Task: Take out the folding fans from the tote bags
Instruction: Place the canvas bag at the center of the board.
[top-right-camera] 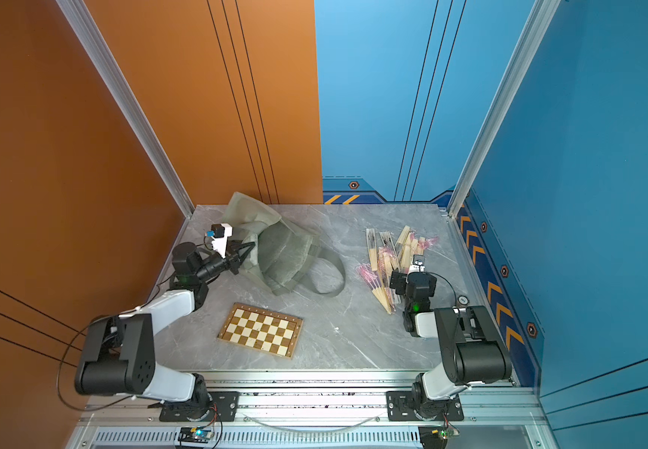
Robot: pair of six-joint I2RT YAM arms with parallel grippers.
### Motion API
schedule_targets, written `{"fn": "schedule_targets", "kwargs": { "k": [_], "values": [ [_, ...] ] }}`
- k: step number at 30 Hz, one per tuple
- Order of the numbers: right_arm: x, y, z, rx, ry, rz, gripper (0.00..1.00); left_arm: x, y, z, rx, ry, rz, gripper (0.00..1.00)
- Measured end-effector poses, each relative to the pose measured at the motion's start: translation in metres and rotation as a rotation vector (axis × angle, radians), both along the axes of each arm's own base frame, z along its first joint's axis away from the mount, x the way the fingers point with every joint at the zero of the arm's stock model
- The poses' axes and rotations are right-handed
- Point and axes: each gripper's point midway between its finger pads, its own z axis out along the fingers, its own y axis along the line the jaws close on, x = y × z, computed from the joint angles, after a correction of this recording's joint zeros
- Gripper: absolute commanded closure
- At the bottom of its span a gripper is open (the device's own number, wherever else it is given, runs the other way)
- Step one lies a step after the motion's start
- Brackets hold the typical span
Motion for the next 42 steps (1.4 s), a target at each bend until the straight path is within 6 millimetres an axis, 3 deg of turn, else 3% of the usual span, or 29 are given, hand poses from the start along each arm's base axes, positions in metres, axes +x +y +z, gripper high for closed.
{"fn": "schedule_targets", "kwargs": {
  "k": [7, 11, 14, 21, 42],
  "values": [
    [0.000, 0.000, 0.000, 0.000, 0.000, 0.000, 0.00, -0.007, 0.033, -0.049, 0.106, 0.107, 0.143, 1.00],
    [0.000, 0.000, 0.000, 0.000, 0.000, 0.000, 0.00, -0.007, 0.047, -0.057, 0.106, 0.137, 0.186, 1.00],
    [0.000, 0.000, 0.000, 0.000, 0.000, 0.000, 0.00, -0.008, 0.047, -0.063, 0.107, 0.139, 0.188, 1.00],
    [0.000, 0.000, 0.000, 0.000, 0.000, 0.000, 0.00, -0.014, 0.037, -0.105, 0.128, 0.195, 0.174, 1.00],
    [0.000, 0.000, 0.000, 0.000, 0.000, 0.000, 0.00, -0.021, 0.046, -0.099, 0.099, 0.132, 0.169, 1.00]
  ]
}}
